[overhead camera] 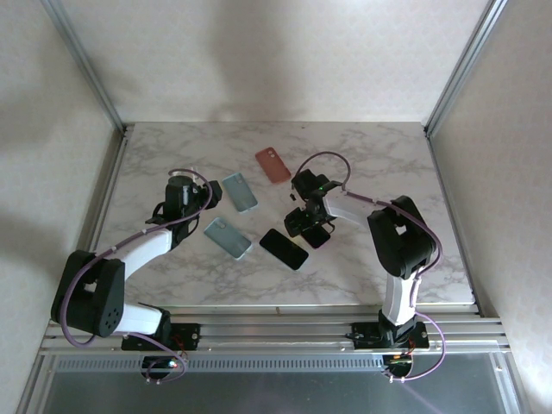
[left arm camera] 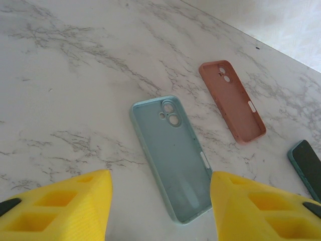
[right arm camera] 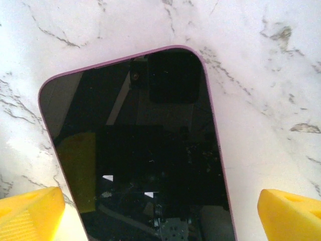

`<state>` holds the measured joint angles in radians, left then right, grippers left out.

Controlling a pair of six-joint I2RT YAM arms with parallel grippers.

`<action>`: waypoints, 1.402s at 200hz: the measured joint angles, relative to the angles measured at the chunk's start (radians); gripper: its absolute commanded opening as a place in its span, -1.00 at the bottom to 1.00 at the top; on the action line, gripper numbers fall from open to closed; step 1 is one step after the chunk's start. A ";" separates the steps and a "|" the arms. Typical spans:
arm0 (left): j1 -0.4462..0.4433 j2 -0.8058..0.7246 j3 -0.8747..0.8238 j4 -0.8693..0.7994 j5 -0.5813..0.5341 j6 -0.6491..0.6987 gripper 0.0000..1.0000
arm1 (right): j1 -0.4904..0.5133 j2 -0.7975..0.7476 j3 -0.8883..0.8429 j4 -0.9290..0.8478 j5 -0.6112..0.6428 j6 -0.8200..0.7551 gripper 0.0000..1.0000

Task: Put the phone into the phone case

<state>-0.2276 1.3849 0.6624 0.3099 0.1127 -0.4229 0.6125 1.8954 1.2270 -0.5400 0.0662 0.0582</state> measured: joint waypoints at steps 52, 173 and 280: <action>0.000 0.000 0.000 0.000 0.000 0.000 0.07 | 0.000 0.003 -0.007 0.000 -0.009 -0.005 0.89; -0.048 0.083 0.037 0.005 0.040 0.011 -0.07 | 0.008 0.003 -0.010 -0.001 0.019 -0.021 0.43; -0.107 0.281 0.159 0.052 0.192 0.030 -0.19 | 0.008 -0.042 -0.010 -0.032 0.039 -0.021 0.42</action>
<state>-0.3344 1.6661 0.8215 0.3618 0.3042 -0.3927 0.6209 1.8530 1.2171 -0.5720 0.1047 0.0368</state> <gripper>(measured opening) 0.410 0.713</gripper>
